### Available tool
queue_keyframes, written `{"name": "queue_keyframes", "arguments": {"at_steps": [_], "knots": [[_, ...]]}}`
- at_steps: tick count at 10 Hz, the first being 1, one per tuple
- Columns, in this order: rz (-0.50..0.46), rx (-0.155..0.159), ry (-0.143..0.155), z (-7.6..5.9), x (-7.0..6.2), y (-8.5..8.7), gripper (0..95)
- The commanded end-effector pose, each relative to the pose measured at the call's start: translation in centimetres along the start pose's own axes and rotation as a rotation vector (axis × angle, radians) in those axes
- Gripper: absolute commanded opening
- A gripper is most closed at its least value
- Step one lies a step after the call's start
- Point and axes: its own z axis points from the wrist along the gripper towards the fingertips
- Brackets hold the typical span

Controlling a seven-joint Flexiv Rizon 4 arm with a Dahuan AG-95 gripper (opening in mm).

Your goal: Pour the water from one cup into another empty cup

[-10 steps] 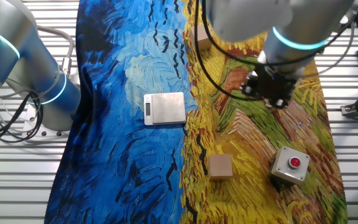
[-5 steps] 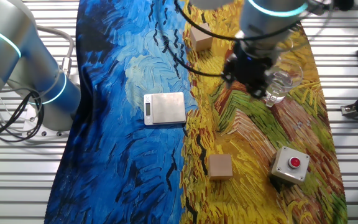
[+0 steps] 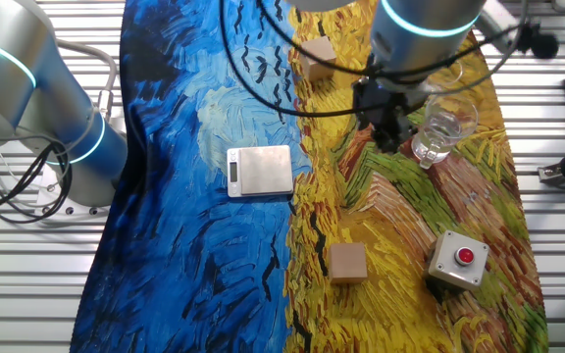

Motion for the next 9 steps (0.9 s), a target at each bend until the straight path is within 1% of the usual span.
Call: {"name": "queue_keyframes", "arguments": {"at_steps": [1,2,4,9], "knots": [[0.195,-0.048,-0.044,-0.07,0.07,0.31,38.0],[0.201,-0.059,-0.052,-0.07,0.07,0.31,38.0],[0.199,-0.058,-0.044,-0.07,0.07,0.31,38.0],[0.198,-0.055,-0.046,-0.06,0.08,0.31,38.0]]}}
